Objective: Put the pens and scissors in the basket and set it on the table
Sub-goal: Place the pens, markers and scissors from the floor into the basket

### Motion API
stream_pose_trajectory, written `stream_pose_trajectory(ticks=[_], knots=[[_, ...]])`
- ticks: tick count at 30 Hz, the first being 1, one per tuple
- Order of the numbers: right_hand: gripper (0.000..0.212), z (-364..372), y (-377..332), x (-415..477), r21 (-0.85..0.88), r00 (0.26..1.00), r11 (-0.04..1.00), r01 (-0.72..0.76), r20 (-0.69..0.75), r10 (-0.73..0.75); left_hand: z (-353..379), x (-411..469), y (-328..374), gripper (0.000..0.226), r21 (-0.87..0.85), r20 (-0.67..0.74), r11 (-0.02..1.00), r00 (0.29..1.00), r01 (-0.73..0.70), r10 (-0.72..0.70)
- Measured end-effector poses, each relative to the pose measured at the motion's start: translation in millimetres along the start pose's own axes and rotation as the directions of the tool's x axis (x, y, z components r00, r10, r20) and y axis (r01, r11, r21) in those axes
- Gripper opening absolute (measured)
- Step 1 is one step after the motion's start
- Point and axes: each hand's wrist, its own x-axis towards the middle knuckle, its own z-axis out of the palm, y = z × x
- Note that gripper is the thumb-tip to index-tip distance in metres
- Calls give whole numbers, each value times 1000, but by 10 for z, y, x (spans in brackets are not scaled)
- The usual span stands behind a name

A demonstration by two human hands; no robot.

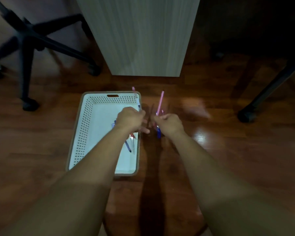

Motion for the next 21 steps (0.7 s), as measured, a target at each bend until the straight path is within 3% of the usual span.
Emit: stream_pose_trajectory(ticks=[3,7,12,15,18,21], knots=[[30,152,-220,-92,11,991,997,78,106,-79,-328,129,-245,22,-15,-134,1000,991,4,-6],[33,353,-356,-273,-90,965,987,134,237,-109,-533,215,-736,19,92,-89,990,991,108,-100],[29,440,-393,-418,-166,945,970,178,302,-122,-544,251,-1150,21,39,-53,978,978,206,-204],[51,443,-369,-447,-194,953,963,187,275,-129,-518,251,-1237,39,189,-89,948,966,255,-242],[66,357,-300,-393,-217,975,964,150,192,-109,-469,289,-1137,55,242,-176,950,972,199,-158],[54,202,-174,-289,-257,996,963,76,69,-60,-343,288,-871,50,219,-267,976,962,-1,61]])
